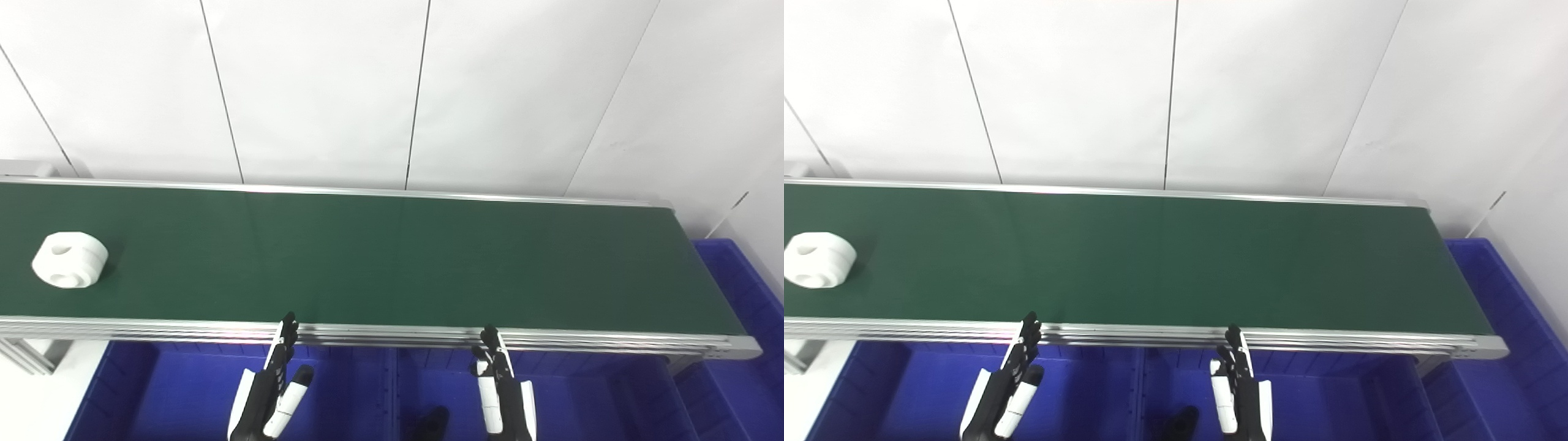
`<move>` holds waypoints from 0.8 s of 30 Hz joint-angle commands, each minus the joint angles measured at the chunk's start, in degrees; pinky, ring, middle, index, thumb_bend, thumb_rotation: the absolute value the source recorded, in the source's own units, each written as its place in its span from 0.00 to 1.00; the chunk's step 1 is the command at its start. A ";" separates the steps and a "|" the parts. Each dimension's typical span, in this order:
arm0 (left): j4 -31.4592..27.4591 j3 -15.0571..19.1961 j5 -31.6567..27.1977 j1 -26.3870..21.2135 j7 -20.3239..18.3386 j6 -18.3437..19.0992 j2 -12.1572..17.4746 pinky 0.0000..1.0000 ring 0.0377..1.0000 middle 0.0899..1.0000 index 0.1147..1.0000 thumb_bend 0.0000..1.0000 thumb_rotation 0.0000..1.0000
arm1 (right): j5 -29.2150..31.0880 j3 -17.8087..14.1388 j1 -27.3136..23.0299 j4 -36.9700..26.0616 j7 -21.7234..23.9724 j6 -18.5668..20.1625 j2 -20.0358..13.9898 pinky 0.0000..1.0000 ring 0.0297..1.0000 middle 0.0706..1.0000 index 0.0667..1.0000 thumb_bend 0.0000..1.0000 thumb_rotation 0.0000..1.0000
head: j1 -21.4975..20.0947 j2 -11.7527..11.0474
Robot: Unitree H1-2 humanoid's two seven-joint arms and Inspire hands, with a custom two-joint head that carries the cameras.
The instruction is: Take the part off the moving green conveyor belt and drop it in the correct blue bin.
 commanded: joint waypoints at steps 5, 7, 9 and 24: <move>-4.36 -0.08 0.06 -0.58 0.09 1.10 -0.25 1.00 1.00 1.00 1.00 0.61 0.92 | -0.45 0.21 -0.71 -4.01 0.38 -0.72 0.50 0.88 0.89 0.93 0.95 0.82 1.00 | -0.41 4.13; -5.23 -0.06 -0.63 -0.51 -0.26 1.65 -0.22 1.00 1.00 1.00 1.00 0.61 0.91 | -0.46 0.19 -0.92 -5.21 0.56 0.69 0.60 0.88 0.89 0.93 0.95 0.82 1.00 | -0.30 6.23; -5.87 -0.05 -1.16 -0.39 -0.44 2.12 -0.25 1.00 1.00 1.00 1.00 0.61 0.90 | -0.34 0.16 -1.07 -5.96 0.72 1.55 0.65 0.88 0.89 0.93 0.95 0.82 1.00 | -0.23 6.80; -6.17 -0.44 -1.43 -0.12 -0.16 2.52 -0.39 1.00 1.00 1.00 1.00 0.64 0.91 | 0.14 -0.19 -1.68 -6.07 1.51 1.45 0.45 0.87 0.89 0.93 0.95 0.85 1.00 | 0.00 6.95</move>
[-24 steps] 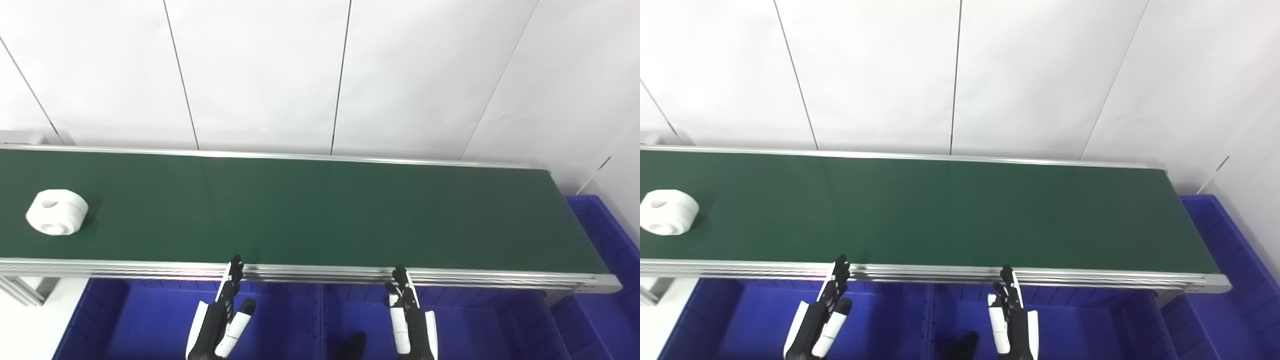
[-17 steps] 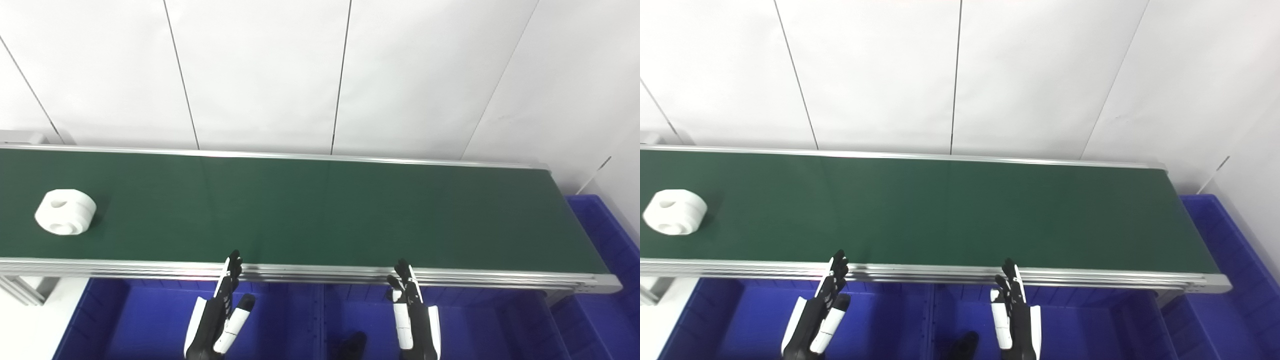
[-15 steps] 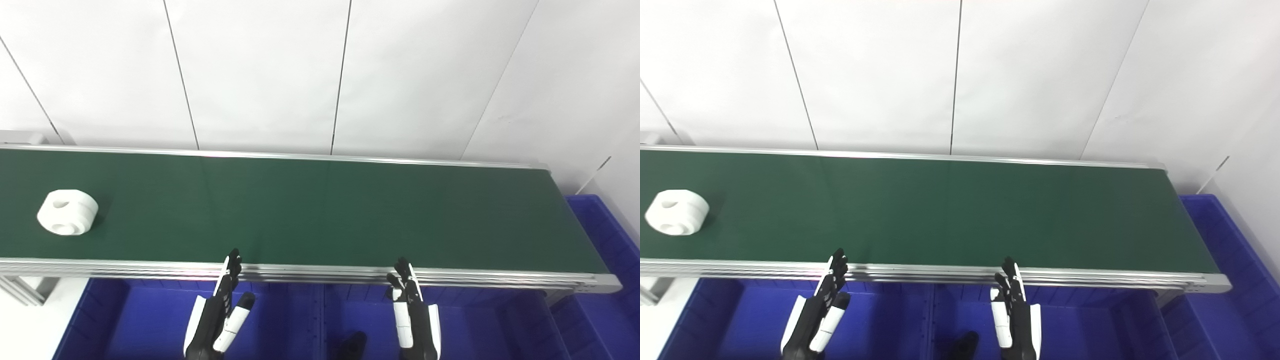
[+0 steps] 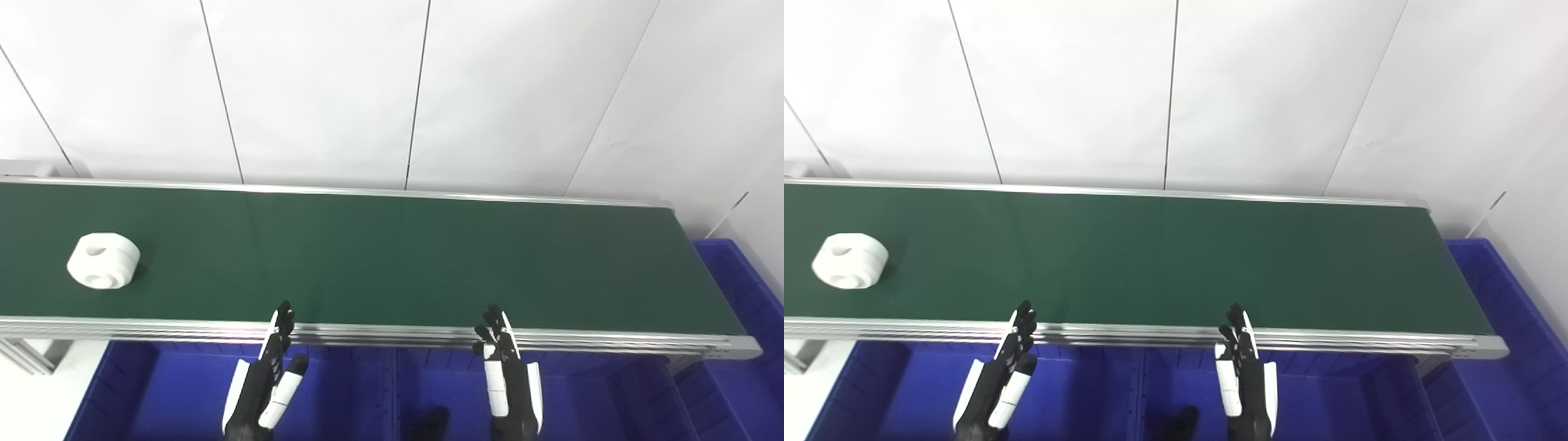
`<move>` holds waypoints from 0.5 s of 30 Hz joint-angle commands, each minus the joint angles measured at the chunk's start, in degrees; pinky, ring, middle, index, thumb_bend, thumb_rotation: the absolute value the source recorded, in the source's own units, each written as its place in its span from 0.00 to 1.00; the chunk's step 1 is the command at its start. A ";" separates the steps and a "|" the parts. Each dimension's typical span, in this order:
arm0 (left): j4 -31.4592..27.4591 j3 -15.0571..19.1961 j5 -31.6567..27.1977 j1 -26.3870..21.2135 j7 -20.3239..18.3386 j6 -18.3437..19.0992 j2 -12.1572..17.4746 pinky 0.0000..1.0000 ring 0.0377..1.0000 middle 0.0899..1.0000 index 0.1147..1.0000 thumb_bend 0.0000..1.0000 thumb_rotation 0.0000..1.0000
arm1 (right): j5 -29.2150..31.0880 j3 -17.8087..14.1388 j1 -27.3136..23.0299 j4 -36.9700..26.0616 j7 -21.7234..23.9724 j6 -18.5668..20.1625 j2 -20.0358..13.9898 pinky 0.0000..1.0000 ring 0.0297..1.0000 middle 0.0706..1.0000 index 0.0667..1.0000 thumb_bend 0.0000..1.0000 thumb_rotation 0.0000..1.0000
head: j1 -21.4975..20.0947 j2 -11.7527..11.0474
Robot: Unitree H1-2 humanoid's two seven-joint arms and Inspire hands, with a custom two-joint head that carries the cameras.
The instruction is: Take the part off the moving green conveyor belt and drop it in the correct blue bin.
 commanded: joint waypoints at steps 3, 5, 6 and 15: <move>-0.52 -0.21 -0.50 -0.67 0.00 -1.58 -0.44 1.00 1.00 1.00 1.00 0.63 0.90 | -0.03 -0.08 -0.92 -1.06 0.41 -0.09 0.22 0.87 0.89 0.93 0.95 0.84 1.00 | 0.19 -0.21; -0.40 -0.23 -0.50 -0.70 -0.02 -1.58 -0.44 1.00 1.00 1.00 1.00 0.63 0.90 | -0.03 -0.13 -0.88 -1.09 0.43 0.03 0.23 0.87 0.89 0.93 0.95 0.84 1.00 | 0.23 -0.21; -0.37 -0.27 -0.23 -0.71 0.09 -1.64 -0.41 1.00 1.00 1.00 1.00 0.63 0.90 | 0.03 -0.17 -0.86 -1.09 0.45 0.10 0.26 0.87 0.89 0.93 0.95 0.84 1.00 | 0.28 -0.27; -0.26 -0.48 -0.21 -0.56 0.02 -1.96 -0.30 1.00 1.00 1.00 1.00 0.62 0.91 | 0.33 -0.30 -0.69 -1.02 0.56 -0.07 0.27 0.87 0.88 0.93 0.94 0.83 1.00 | 0.88 -0.42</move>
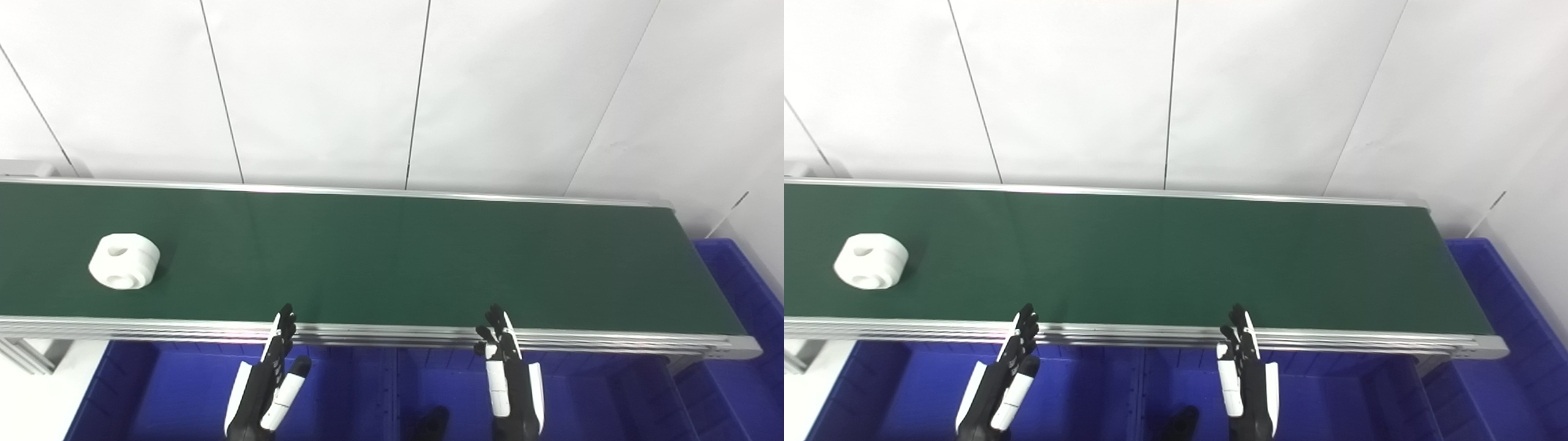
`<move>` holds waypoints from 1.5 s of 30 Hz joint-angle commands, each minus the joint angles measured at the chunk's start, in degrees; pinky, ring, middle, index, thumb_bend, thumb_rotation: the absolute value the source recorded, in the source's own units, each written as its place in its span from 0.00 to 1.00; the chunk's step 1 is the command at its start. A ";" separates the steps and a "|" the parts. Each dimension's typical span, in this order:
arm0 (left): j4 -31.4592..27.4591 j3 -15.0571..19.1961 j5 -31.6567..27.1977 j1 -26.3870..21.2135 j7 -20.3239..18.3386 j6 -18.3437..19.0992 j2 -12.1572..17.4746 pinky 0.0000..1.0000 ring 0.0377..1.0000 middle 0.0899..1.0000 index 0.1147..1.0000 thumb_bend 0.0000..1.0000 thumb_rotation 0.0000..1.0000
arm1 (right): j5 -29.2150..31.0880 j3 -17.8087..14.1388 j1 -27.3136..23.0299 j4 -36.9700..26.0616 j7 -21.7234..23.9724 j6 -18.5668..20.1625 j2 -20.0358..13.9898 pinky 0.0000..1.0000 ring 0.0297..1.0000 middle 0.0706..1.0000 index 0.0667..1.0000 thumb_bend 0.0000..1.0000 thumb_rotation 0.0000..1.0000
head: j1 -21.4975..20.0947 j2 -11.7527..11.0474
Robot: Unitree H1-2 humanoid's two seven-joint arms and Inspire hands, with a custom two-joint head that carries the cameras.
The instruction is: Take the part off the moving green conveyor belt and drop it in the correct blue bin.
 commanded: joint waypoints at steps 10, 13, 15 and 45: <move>-0.45 -1.19 1.78 -0.64 1.30 -2.54 -1.33 1.00 1.00 1.00 1.00 0.55 0.88 | 1.06 -0.37 -0.50 -1.61 1.46 -0.16 -1.04 0.87 0.89 0.94 0.95 0.84 1.00 | 4.43 0.39; -0.05 -1.59 2.64 -0.50 2.03 -2.55 -1.96 1.00 1.00 1.00 1.00 0.52 0.86 | 1.27 -0.76 -0.29 -1.63 1.79 -0.15 -1.74 0.86 0.89 0.94 0.96 0.85 1.00 | 6.72 0.05; 0.56 -1.80 2.64 -0.41 2.23 -3.12 -2.38 1.00 1.00 1.00 1.00 0.53 0.85 | 1.42 -1.08 -0.17 -1.47 1.90 -0.20 -2.22 0.84 0.88 0.93 0.95 0.87 1.00 | 7.48 -0.27; 13.30 -3.48 3.98 -2.13 6.01 -11.03 -6.07 0.90 0.99 1.00 1.00 0.71 0.71 | 8.15 -4.97 -1.71 11.77 5.23 -11.60 -7.06 0.92 0.92 0.96 0.98 0.85 1.00 | 22.80 -14.40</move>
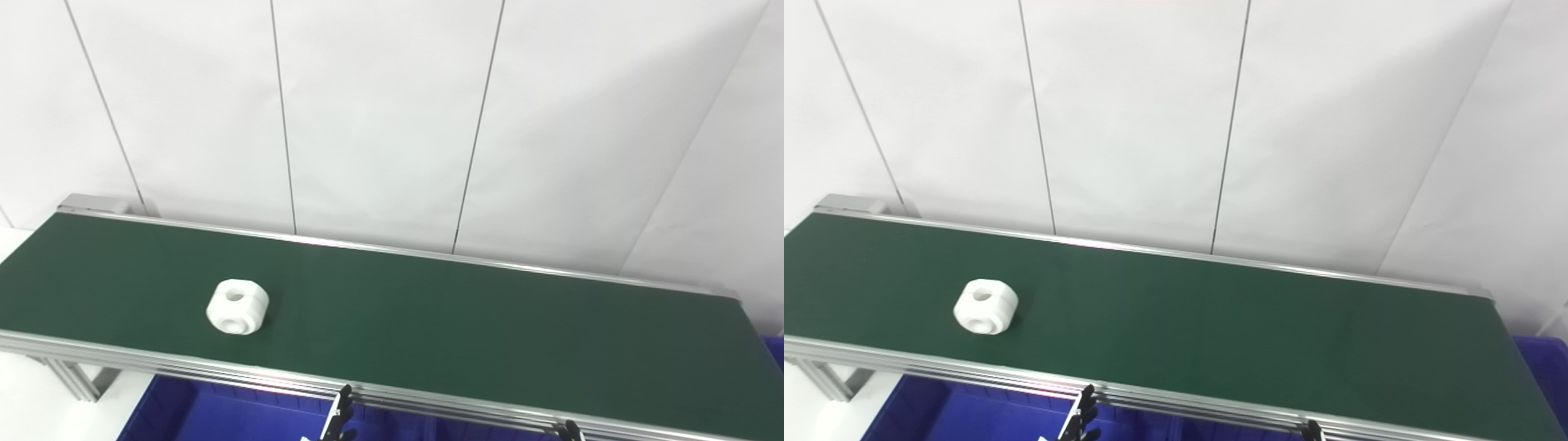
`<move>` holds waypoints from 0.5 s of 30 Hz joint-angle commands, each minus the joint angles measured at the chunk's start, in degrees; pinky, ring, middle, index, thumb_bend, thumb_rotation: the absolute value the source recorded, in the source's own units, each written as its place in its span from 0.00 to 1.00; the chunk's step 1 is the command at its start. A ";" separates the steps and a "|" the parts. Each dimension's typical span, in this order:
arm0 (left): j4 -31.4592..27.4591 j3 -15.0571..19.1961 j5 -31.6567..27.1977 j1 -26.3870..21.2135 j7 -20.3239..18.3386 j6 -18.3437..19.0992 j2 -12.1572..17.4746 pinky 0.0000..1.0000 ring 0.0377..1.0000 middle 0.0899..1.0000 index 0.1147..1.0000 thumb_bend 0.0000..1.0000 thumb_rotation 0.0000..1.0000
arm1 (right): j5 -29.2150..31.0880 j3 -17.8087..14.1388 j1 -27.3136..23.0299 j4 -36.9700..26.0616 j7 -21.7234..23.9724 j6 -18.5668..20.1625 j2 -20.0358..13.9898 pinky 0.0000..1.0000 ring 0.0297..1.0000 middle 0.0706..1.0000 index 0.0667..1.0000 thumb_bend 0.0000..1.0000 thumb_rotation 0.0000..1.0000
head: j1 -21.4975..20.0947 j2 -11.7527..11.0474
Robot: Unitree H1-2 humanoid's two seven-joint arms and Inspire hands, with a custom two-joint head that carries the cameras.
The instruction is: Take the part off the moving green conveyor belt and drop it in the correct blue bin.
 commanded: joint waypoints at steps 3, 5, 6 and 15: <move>0.16 -1.46 -1.02 -1.06 0.39 -5.28 -3.01 0.92 0.99 1.00 1.00 0.70 0.69 | 1.00 -0.56 -1.14 -0.06 0.91 -3.98 -0.33 0.92 0.92 0.96 0.98 0.84 1.00 | 0.73 -0.02; -1.18 -1.74 -1.20 -0.74 0.14 -5.99 -3.01 0.96 0.99 1.00 1.00 0.72 0.66 | 1.16 -0.68 -1.19 -0.13 1.02 -3.71 -0.42 0.92 0.92 0.96 0.98 0.82 1.00 | 1.40 0.20; -2.52 -1.97 -1.61 -0.46 -0.24 -6.35 -2.88 0.97 0.99 1.00 1.00 0.73 0.62 | 1.21 -0.71 -1.16 -0.26 1.14 -3.55 -0.47 0.93 0.93 0.97 0.98 0.82 1.00 | 1.64 0.34; -19.93 -1.41 6.83 -2.84 -0.86 -5.26 1.11 0.80 0.89 0.90 0.91 0.89 0.35 | 1.11 -0.52 -1.08 -1.49 1.74 -2.59 -0.46 0.94 0.93 0.97 0.99 0.79 1.00 | 1.93 2.12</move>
